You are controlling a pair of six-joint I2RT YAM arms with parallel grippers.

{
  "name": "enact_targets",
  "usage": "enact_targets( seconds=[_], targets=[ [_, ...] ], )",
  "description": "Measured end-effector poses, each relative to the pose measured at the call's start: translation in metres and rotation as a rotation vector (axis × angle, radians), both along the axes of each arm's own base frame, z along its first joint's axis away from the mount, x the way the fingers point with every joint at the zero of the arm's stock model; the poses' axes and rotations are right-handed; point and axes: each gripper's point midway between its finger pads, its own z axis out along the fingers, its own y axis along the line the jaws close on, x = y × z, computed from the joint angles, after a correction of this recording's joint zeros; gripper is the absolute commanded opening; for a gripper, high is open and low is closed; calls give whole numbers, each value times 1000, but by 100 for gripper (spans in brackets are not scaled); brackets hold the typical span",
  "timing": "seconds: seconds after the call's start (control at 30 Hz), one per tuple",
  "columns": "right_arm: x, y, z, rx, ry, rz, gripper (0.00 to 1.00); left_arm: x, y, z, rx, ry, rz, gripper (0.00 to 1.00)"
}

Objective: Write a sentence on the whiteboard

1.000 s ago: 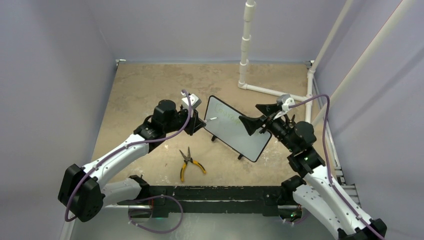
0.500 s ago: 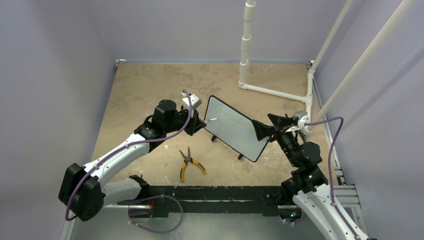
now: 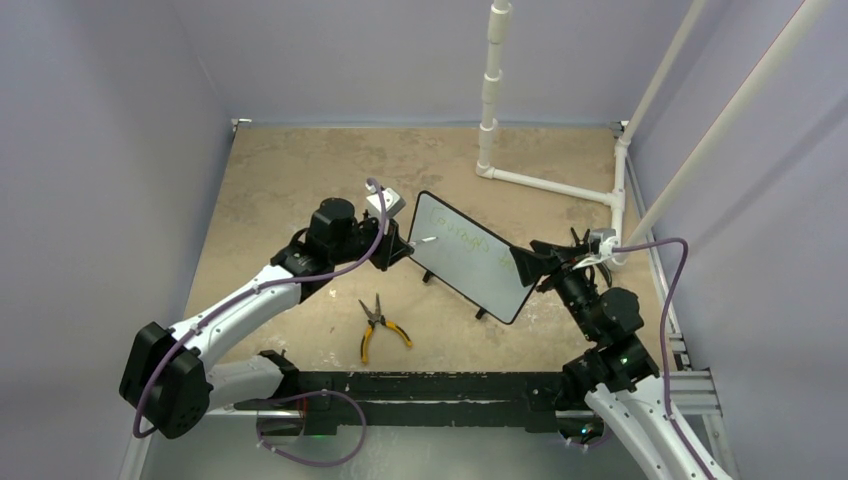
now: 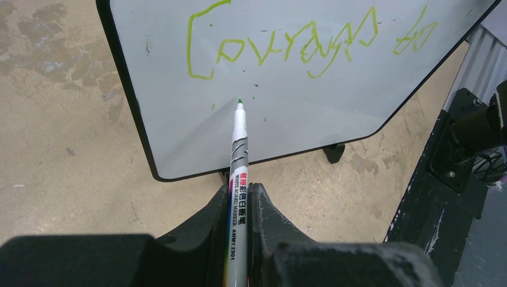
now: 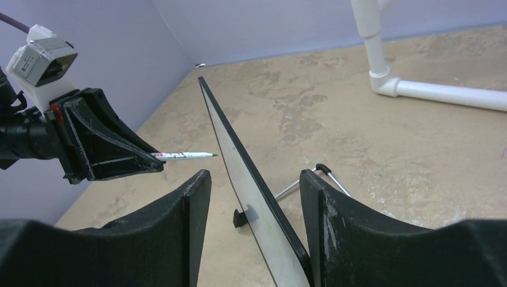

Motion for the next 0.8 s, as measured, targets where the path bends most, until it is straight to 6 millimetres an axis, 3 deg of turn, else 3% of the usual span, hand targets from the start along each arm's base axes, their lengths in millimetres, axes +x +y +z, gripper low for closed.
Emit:
enact_targets(
  seconds=[0.43,0.6,0.8],
  targets=[
    [4,0,-13,13,67,-14,57,0,1,3,-14,4,-14,0],
    [7,-1,-24,3,114,-29,50,-3,-1,4,-23,10,-36,0],
    [7,-1,-25,3,117,-30,45,-2,-2,4,-24,10,-35,0]
  ],
)
